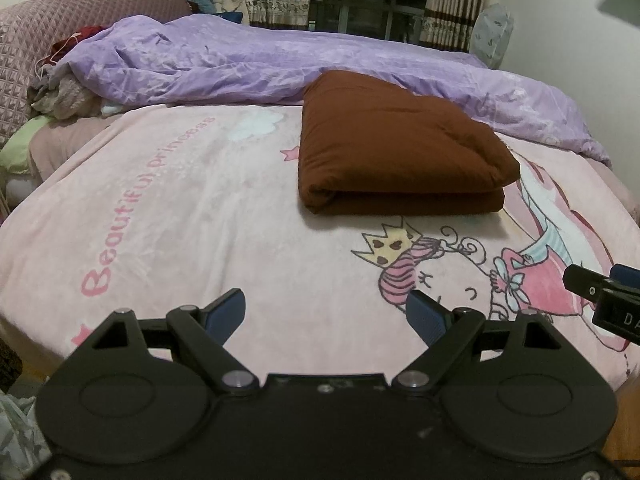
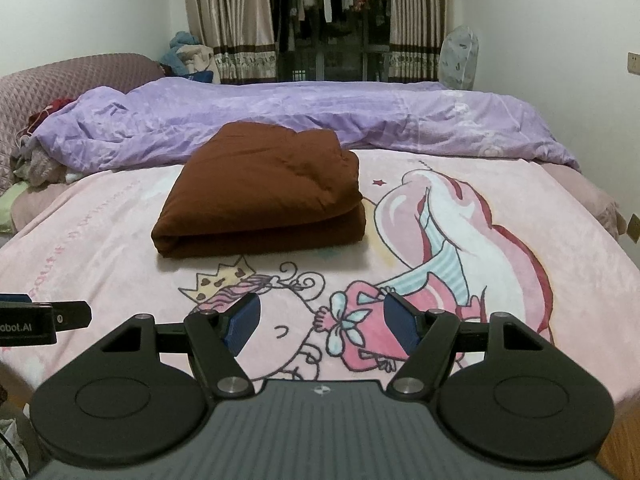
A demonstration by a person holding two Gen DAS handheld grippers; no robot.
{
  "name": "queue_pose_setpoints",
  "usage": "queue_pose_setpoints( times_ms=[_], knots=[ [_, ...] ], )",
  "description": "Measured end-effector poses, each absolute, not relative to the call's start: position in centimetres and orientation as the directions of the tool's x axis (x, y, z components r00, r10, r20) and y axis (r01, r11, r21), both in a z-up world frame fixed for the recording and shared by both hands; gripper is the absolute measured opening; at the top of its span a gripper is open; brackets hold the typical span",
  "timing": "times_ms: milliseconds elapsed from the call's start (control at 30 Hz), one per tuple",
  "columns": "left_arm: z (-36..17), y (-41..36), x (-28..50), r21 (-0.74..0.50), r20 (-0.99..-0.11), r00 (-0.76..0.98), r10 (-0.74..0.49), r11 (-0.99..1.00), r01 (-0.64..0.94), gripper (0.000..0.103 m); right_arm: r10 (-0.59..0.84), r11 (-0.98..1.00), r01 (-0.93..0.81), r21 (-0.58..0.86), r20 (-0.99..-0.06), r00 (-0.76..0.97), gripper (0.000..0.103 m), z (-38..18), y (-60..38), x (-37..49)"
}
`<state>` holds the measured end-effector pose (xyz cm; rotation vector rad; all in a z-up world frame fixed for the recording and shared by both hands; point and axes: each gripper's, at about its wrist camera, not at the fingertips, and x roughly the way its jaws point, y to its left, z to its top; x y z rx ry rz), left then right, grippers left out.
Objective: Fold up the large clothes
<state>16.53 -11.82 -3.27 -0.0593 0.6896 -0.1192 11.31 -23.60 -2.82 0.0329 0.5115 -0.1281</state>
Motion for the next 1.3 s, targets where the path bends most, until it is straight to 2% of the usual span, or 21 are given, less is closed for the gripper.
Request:
queue_pose_setpoints(
  times_ms=[1300],
  knots=[
    [-3.73,-12.28,17.15,-0.087,-0.652,0.744,-0.145,0.989,0.117,0.089,-0.117,0.991,0.136,0.003,-0.499,0.859,0.083,-2.85,-23.99,11.54]
  ],
)
